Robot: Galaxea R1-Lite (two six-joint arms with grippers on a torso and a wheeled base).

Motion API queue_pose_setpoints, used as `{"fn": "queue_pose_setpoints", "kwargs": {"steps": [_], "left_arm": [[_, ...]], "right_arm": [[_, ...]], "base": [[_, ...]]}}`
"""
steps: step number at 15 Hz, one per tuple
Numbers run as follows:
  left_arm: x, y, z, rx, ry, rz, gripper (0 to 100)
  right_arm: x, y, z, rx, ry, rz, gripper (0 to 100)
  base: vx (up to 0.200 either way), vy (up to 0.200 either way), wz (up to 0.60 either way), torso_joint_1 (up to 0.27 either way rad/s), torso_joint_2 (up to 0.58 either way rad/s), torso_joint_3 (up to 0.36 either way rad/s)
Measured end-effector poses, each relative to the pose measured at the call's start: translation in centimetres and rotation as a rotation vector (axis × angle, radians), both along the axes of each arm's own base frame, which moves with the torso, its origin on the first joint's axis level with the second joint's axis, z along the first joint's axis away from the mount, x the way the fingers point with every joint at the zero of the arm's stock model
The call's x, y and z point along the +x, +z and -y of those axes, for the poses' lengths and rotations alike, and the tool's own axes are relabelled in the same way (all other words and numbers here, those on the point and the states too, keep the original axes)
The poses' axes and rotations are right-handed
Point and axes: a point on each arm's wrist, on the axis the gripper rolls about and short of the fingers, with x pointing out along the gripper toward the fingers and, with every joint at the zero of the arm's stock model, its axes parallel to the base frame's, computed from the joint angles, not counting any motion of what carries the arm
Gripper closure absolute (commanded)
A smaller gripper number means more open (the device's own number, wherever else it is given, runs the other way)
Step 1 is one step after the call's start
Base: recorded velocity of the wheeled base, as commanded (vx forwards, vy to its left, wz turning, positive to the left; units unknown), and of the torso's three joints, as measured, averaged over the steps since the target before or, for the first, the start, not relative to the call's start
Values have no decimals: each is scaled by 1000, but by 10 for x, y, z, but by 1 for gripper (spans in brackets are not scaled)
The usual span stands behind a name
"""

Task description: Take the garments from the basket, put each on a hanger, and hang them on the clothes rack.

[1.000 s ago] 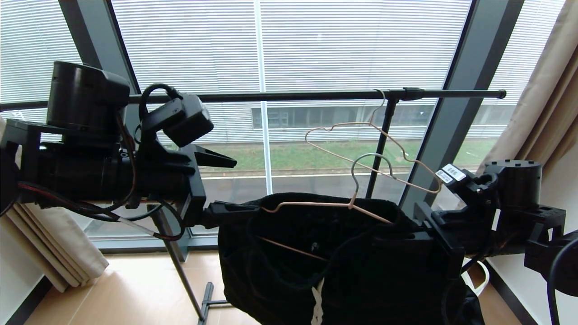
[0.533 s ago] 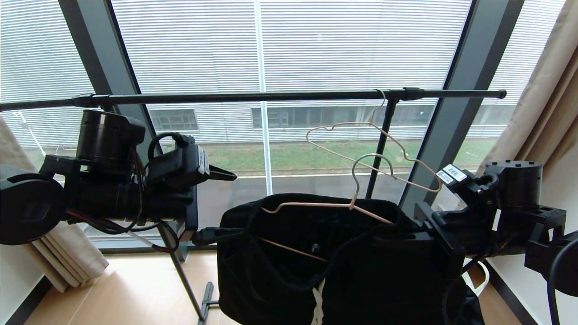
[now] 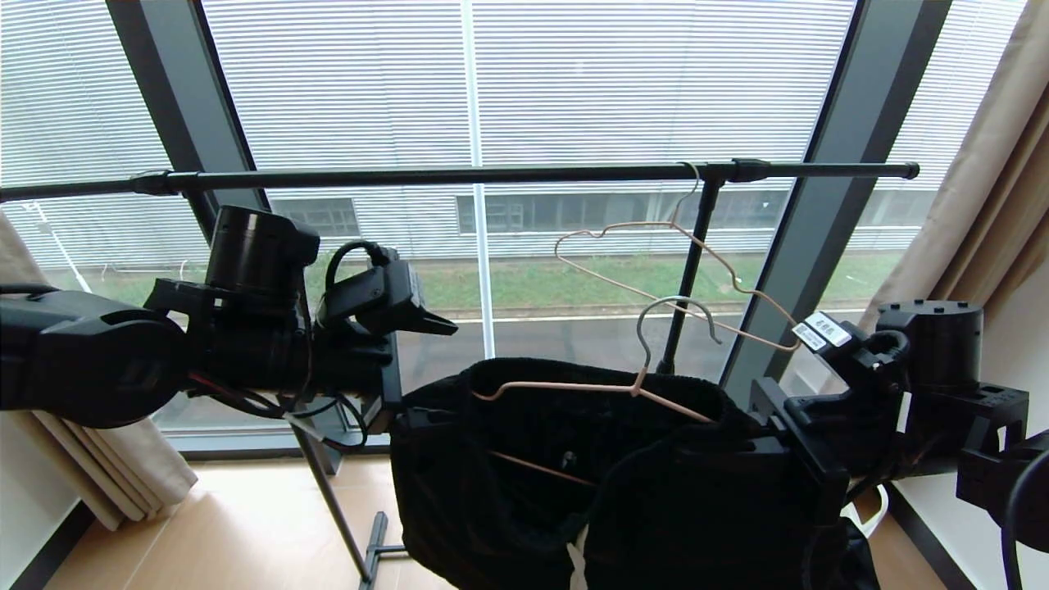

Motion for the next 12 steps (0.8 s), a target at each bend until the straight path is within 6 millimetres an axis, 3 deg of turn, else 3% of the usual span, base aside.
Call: {"fn": "queue_pose_setpoints", "kwargs": {"steps": [6, 12], "left_arm": [[-3, -7, 31, 14, -46, -33, 0], [-9, -15, 44, 28, -90, -57, 0]], "right_arm": [[-3, -2, -4, -3, 25, 11, 100], [-3, 2, -6, 28, 67, 53, 100]], "base": [[0, 0, 0, 0, 0, 0], [0, 0, 0, 0, 0, 0]]}}
